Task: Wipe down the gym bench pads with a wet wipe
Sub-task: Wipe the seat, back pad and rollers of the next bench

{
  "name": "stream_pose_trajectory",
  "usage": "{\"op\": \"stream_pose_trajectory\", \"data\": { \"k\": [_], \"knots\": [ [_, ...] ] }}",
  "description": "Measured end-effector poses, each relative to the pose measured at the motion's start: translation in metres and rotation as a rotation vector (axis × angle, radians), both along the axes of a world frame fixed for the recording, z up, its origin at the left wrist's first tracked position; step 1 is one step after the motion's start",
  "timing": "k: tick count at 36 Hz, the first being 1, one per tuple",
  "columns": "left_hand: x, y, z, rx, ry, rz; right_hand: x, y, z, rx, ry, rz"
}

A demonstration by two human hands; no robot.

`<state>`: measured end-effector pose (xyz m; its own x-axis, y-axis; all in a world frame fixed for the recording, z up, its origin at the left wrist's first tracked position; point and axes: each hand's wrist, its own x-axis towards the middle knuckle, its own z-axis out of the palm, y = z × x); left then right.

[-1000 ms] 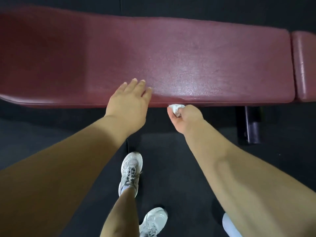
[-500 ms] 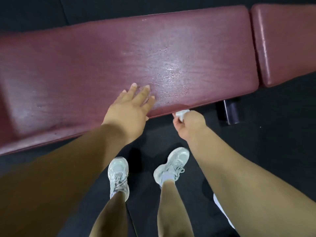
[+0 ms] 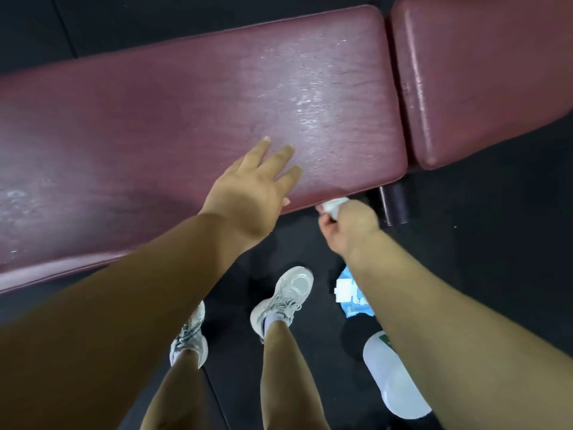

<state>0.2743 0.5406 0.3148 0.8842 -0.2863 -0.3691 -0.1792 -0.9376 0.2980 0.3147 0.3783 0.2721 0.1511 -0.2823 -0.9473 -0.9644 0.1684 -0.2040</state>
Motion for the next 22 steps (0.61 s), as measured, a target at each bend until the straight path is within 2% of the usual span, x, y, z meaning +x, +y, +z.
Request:
{"op": "stream_pose_trajectory", "data": {
  "k": [2,3,4,6,7,8,10,11,12,13,14,17,19,22],
  "knots": [
    [0.011,-0.016,0.0,0.065,0.08,-0.038,0.004,-0.008,-0.002,-0.003,-0.024,0.0],
    [0.015,-0.022,-0.002,0.074,0.094,-0.042,0.009,-0.016,0.003,-0.091,-0.009,0.109],
    [0.018,-0.029,-0.001,0.075,0.125,-0.044,0.016,-0.025,0.01,-0.262,-0.034,0.266],
    [0.021,-0.039,0.0,0.097,0.194,-0.045,0.03,-0.046,0.026,-0.448,-0.023,0.715],
    [0.022,-0.045,0.0,0.116,0.207,-0.038,0.043,-0.058,0.028,-0.498,-0.035,0.834],
    [0.023,-0.049,0.001,0.129,0.208,-0.02,0.051,-0.073,0.026,-0.448,-0.062,0.891],
    [0.026,-0.056,0.0,0.146,0.215,0.027,0.062,-0.083,0.025,-0.41,-0.075,0.609],
    [0.029,-0.059,-0.001,0.169,0.227,0.033,0.066,-0.083,0.02,-0.295,-0.143,0.303],
    [0.033,-0.062,-0.001,0.189,0.229,0.014,0.066,-0.084,0.017,-0.196,-0.215,0.089],
    [0.037,-0.067,0.0,0.213,0.226,-0.028,0.06,-0.086,0.015,-0.158,-0.252,-0.025],
    [0.042,-0.07,0.002,0.237,0.228,-0.063,0.054,-0.087,0.011,-0.171,-0.267,-0.032],
    [0.057,-0.084,0.015,0.306,0.228,-0.039,0.039,-0.094,0.005,-0.255,-0.288,0.221],
    [0.067,-0.094,0.021,0.333,0.199,-0.06,0.033,-0.101,0.008,-0.215,-0.274,0.333],
    [0.083,-0.106,0.024,0.317,0.146,-0.009,0.034,-0.117,0.007,-0.213,-0.279,0.298]
  ]
}}
